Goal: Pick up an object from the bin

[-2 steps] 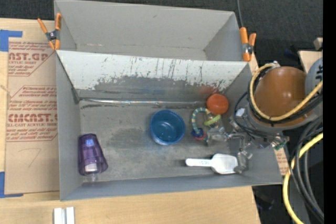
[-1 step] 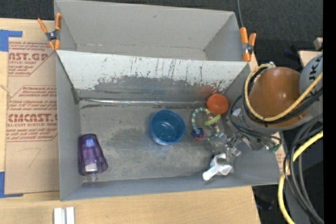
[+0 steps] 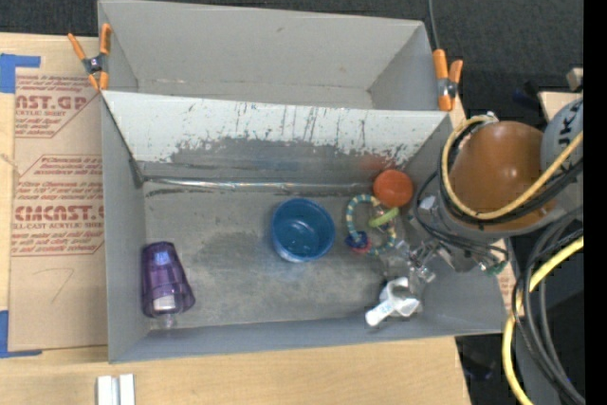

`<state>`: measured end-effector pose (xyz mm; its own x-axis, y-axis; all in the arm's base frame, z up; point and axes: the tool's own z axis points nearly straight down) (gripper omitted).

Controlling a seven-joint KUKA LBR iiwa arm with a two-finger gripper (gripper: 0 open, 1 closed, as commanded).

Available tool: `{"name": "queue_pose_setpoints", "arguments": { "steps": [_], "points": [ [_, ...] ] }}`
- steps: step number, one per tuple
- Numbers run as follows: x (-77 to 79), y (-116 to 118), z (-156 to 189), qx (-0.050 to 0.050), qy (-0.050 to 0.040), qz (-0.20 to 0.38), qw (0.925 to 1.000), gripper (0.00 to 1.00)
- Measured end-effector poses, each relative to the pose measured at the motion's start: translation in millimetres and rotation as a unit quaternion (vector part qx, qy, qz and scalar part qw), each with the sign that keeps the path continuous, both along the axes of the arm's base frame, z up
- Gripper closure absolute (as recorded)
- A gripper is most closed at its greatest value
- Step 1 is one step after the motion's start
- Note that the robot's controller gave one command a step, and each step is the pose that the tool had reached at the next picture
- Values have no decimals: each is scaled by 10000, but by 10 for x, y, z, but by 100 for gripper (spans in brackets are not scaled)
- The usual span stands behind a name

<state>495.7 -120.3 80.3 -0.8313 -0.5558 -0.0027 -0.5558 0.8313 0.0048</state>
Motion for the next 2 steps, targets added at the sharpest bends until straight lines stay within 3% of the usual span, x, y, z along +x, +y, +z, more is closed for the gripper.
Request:
{"name": "queue_pose_setpoints", "arguments": {
  "steps": [1, 2],
  "points": [
    [66, -188, 292, 1, -18, -160, 9999, 100],
    [39, 31, 52, 19, 10, -75, 10000, 100]
  ]
}}
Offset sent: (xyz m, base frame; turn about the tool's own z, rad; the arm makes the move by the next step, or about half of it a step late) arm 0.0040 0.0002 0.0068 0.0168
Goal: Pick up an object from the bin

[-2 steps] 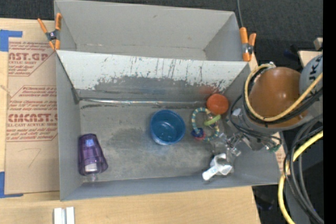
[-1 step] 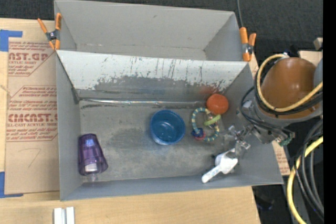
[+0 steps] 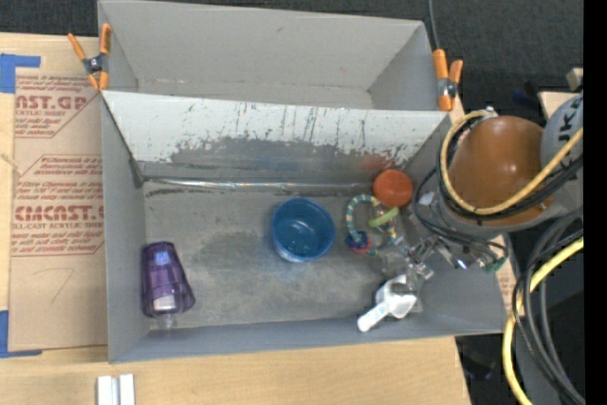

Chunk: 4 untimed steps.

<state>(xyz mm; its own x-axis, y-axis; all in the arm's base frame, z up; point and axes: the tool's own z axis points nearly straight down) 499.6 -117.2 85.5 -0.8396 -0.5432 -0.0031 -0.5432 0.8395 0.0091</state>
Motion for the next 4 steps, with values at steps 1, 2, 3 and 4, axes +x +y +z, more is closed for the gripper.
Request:
{"name": "queue_pose_setpoints", "arguments": {
  "steps": [1, 2, 3, 4],
  "points": [
    [-187, -214, -49, -11, -68, 601, 9982, 100],
    [0, -195, 11, 8, -15, -309, 9995, 100],
    [-65, -148, 803, 8, -16, 180, 9998, 100],
    [-19, -205, 1113, 3, -50, 118, 9999, 100]
  ]
}}
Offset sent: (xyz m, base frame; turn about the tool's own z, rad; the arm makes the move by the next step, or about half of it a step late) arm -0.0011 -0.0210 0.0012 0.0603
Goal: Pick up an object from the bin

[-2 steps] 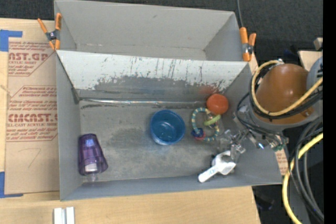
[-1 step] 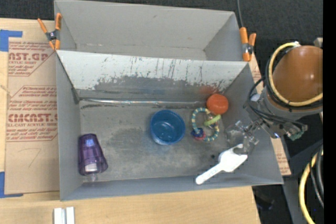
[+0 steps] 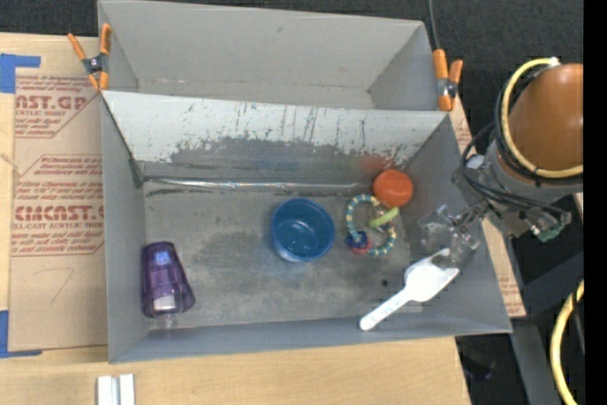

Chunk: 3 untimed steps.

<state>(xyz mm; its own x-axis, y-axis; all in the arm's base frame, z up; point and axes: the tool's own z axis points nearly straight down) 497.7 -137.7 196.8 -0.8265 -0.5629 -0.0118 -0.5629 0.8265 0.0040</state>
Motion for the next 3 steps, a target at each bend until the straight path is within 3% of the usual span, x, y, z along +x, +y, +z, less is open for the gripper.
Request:
{"name": "queue_pose_setpoints", "arguments": {
  "steps": [1, 2, 3],
  "points": [
    [-137, 164, -259, 19, 30, 195, 9998, 100],
    [-134, 161, -246, 18, 33, 193, 9998, 100],
    [-28, 130, 55, -2, -14, 1257, 9921, 100]
  ]
}}
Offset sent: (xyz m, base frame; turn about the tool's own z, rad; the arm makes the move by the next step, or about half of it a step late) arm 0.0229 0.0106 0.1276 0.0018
